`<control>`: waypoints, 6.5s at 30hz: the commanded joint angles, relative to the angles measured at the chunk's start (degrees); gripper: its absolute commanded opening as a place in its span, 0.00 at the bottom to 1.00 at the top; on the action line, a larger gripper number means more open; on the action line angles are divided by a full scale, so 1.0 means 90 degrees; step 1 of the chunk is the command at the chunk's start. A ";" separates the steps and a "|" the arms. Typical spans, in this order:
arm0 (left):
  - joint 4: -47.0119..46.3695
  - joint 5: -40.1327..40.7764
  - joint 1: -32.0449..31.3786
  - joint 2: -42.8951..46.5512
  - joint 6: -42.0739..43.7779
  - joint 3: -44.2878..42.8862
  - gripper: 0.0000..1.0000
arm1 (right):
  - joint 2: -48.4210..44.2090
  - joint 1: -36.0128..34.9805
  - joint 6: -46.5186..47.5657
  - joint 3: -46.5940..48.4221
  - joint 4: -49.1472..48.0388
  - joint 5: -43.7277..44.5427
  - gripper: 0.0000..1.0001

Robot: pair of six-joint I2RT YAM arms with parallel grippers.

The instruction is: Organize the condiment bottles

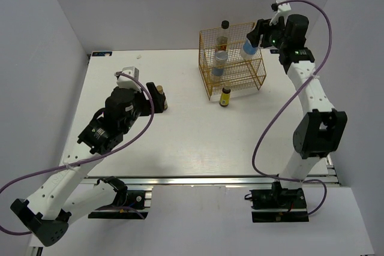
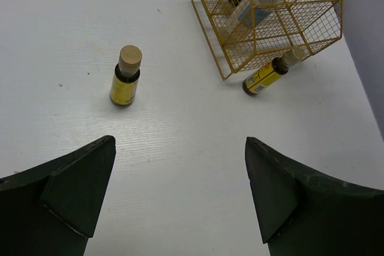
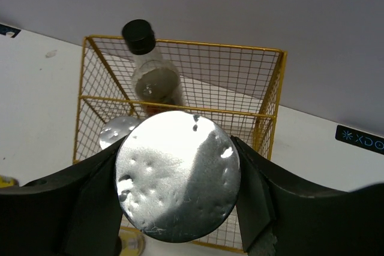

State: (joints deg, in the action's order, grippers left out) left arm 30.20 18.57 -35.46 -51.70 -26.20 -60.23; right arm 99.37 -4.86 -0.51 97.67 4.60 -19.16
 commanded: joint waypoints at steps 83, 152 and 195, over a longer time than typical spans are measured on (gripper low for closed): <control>-0.0884 -0.0530 0.0024 -0.0485 -0.0556 0.0882 0.98 | -0.1149 0.0042 0.7288 -0.1818 0.3693 -0.5800 0.62; -0.0738 -0.0403 0.0024 -0.0437 -0.0605 0.0940 0.98 | 0.0209 -0.0690 0.4315 -0.2395 0.0123 -0.2959 0.22; -0.0767 -0.0393 0.0024 -0.0271 -0.0634 0.1115 0.98 | 0.0658 -0.0583 0.1971 0.0243 0.0368 -0.2579 0.00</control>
State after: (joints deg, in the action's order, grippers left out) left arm 23.90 14.41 -35.46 -55.61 -31.55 -50.96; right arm 106.91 -10.50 15.22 98.85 10.55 -42.85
